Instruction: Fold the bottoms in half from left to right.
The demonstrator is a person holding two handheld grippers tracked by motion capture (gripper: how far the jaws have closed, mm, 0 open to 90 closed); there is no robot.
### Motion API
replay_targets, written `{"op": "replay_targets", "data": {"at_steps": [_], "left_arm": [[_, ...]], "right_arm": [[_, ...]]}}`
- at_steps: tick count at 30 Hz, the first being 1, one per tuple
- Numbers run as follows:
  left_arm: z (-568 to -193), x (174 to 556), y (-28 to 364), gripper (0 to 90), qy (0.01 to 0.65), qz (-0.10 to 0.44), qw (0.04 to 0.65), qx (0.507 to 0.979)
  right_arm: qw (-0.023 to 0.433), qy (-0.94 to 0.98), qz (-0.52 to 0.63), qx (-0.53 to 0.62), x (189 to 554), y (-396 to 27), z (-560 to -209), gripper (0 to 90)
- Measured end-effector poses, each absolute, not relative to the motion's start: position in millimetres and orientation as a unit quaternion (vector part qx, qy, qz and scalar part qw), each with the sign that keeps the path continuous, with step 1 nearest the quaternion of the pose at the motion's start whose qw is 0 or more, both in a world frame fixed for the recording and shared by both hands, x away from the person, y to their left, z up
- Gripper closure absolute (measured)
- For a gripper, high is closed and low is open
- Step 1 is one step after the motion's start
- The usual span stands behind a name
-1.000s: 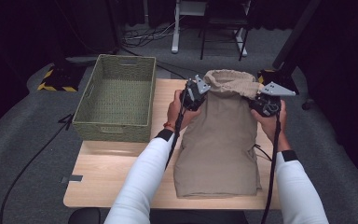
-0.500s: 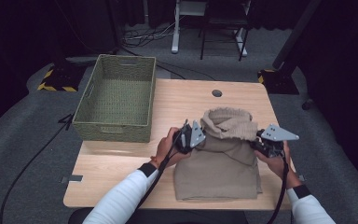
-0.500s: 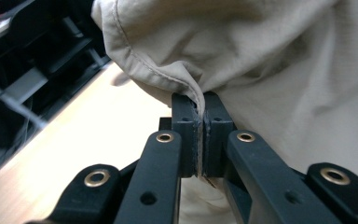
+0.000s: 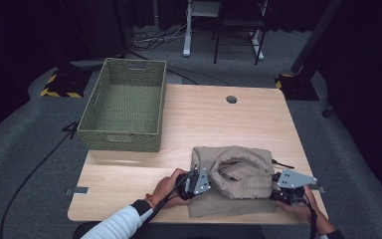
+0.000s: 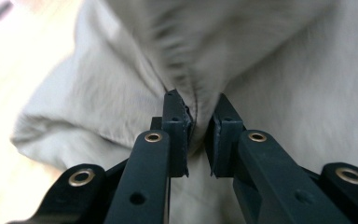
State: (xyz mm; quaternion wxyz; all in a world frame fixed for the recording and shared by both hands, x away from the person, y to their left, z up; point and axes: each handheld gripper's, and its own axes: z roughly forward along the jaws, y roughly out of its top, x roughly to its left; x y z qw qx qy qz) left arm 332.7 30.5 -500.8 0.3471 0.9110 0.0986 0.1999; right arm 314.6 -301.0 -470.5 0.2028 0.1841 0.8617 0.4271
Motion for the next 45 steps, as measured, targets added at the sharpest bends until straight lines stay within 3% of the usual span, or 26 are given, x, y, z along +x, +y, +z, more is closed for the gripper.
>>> {"op": "replay_targets", "data": {"at_steps": [6,13,18,22,30,32,34,37,41,43,45], "left_arm": [[-499.2,339.1,29.6,81.1,0.098,0.200,0.338,0.914],[-496.2,376.2,36.1,78.5,0.128,0.224,0.312,0.914],[-490.5,393.9,45.8,66.5,0.170,0.216,0.316,0.908],[-477.3,382.6,54.9,44.3,0.171,0.187,0.349,0.902],[-444.3,350.5,59.2,27.6,0.148,0.141,0.428,0.880],[-437.2,344.9,56.0,27.8,0.144,0.135,0.442,0.875],[-431.3,341.5,50.7,27.8,0.141,0.125,0.455,0.870],[-431.0,338.9,33.2,27.9,0.141,0.147,0.431,0.879],[-438.0,346.2,12.0,31.6,0.149,0.160,0.406,0.888],[-441.4,352.8,4.0,39.0,0.147,0.172,0.385,0.895],[-445.5,362.1,0.2,54.9,0.159,0.179,0.376,0.895]], "right_arm": [[0.206,0.885,0.382,0.170,306.3,-292.8,-490.7,67.2],[0.235,0.881,0.366,0.185,339.2,-283.4,-494.2,63.9],[0.224,0.876,0.366,0.221,366.9,-284.7,-489.6,47.9],[0.192,0.871,0.394,0.223,356.0,-299.6,-471.1,39.9],[0.195,0.855,0.409,0.250,320.6,-323.9,-449.0,38.9],[0.207,0.849,0.411,0.259,314.1,-326.0,-441.4,40.5],[0.196,0.838,0.439,0.257,308.1,-325.2,-433.7,48.6],[0.175,0.845,0.445,0.240,300.3,-308.9,-431.8,52.2],[0.171,0.865,0.405,0.240,303.3,-282.9,-444.3,45.2],[0.165,0.865,0.400,0.253,309.8,-278.2,-449.5,41.2],[0.164,0.866,0.395,0.259,315.9,-272.1,-453.7,38.1]]}}
